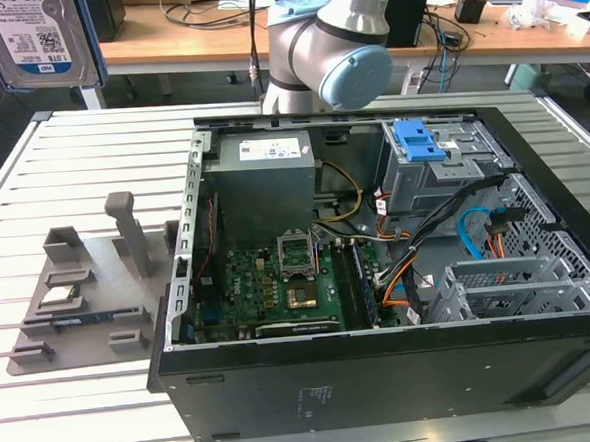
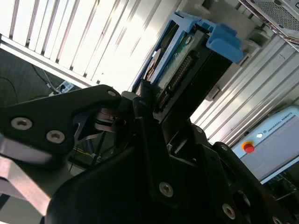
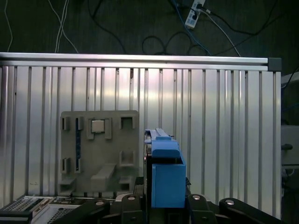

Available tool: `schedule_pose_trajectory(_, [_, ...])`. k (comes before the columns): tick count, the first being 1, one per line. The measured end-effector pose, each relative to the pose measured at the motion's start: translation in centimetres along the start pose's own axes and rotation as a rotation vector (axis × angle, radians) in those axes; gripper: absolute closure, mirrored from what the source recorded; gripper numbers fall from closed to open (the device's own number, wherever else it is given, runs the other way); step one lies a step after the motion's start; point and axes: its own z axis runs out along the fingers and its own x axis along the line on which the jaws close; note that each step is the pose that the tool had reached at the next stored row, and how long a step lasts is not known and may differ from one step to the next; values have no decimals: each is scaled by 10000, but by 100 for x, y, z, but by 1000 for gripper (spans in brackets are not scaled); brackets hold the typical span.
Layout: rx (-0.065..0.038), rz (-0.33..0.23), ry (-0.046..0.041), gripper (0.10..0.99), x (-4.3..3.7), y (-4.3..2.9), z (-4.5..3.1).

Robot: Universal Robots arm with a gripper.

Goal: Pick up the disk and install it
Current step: 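Pick up the disk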

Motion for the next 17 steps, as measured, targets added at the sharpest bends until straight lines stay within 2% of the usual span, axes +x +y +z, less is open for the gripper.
schedule_pose_trajectory(3, [2, -2, -1, 722, 3, -126, -4])
schedule_pose_trajectory(8, [0, 0, 0, 722, 3, -266, -11])
schedule_pose_trajectory(11, [1, -1, 1, 722, 5, -366, -15])
schedule_pose_trajectory(12, [-1, -1, 1, 722, 5, -432, -18])
schedule_pose_trajectory(17, [1, 0, 1, 722, 7, -579, -23])
